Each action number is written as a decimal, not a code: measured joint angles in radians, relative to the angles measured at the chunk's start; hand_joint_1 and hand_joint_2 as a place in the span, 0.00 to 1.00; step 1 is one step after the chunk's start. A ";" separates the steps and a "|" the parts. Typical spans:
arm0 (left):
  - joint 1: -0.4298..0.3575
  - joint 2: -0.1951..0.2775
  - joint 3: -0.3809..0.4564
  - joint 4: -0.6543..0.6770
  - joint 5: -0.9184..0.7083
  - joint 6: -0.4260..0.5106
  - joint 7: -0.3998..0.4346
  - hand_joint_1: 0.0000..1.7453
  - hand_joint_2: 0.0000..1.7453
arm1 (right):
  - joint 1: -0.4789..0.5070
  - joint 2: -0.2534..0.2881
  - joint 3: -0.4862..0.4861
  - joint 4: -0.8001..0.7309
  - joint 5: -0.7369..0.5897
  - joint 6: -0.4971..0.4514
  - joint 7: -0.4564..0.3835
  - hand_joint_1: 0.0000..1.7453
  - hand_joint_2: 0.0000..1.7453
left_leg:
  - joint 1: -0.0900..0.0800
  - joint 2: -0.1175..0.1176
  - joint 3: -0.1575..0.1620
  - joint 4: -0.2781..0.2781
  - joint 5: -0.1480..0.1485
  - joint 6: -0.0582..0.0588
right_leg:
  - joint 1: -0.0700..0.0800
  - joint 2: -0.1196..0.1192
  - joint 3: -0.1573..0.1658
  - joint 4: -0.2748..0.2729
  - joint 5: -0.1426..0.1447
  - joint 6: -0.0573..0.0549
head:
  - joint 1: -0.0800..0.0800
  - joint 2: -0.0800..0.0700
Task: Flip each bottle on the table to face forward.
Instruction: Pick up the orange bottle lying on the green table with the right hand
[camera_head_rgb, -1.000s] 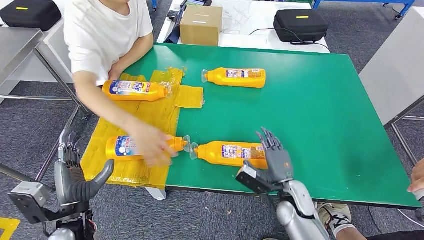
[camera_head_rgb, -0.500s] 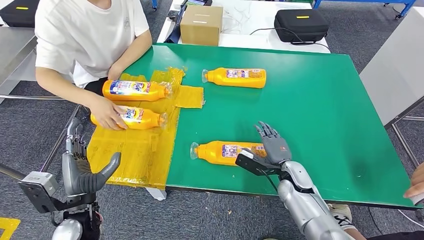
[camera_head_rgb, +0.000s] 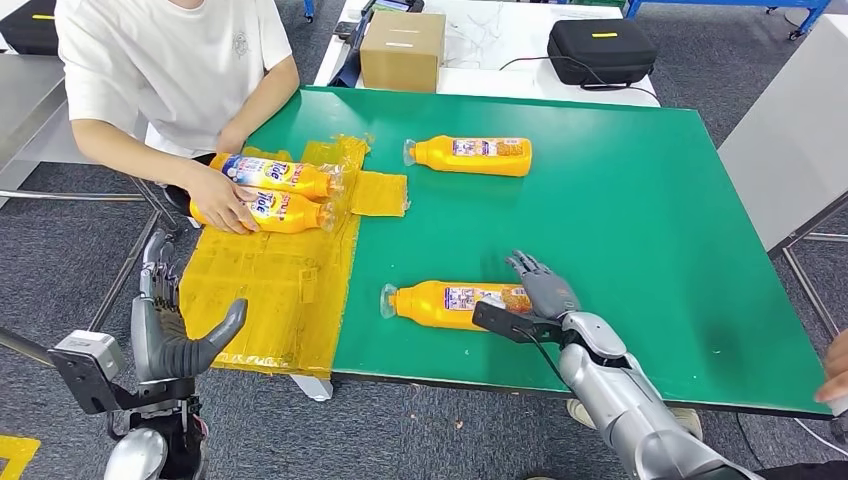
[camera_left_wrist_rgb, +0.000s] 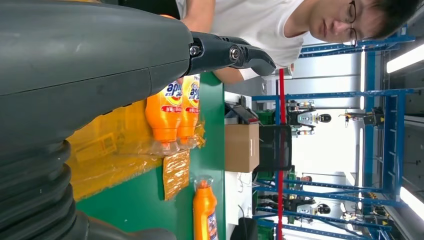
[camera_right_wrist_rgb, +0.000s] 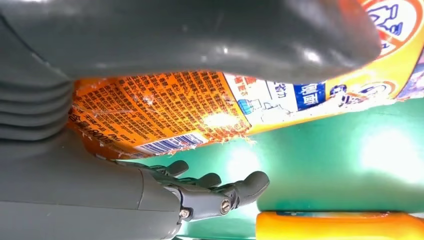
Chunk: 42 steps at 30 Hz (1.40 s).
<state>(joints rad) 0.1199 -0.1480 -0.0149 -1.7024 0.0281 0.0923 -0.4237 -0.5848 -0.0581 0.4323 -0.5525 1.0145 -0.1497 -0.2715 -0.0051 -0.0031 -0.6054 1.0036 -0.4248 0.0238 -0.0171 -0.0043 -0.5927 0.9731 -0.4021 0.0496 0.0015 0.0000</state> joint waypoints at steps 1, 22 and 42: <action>-0.004 0.001 0.000 0.003 -0.001 0.001 0.000 0.00 1.00 | -0.004 0.000 0.003 0.006 -0.002 -0.002 -0.002 0.00 1.00 | 0.000 0.000 0.000 0.000 0.000 0.000 | 0.000 0.000 0.000 0.000 0.000 0.000 | 0.000 0.000; -0.031 0.016 -0.002 0.022 -0.011 0.016 -0.020 0.00 1.00 | -0.005 0.000 0.045 0.012 -0.024 -0.164 -0.080 0.00 1.00 | 0.000 0.000 0.003 0.000 0.001 0.001 | 0.000 0.000 0.003 0.000 0.002 0.000 | 0.000 0.000; -0.006 0.031 -0.023 -0.065 -0.055 0.045 -0.041 0.00 1.00 | -0.021 0.043 0.115 -0.028 -0.066 0.026 -0.027 0.00 1.00 | 0.000 0.000 0.001 0.000 0.001 0.000 | 0.000 0.000 0.001 0.000 0.002 -0.001 | 0.000 0.000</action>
<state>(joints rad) 0.1142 -0.1171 -0.0378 -1.7672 -0.0269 0.1376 -0.4652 -0.6054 -0.0152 0.5475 -0.5804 0.9484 -0.1240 -0.2990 -0.0048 -0.0026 -0.6042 1.0034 -0.4236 0.0243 -0.0170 -0.0043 -0.5917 0.9734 -0.4004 0.0491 0.0014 0.0000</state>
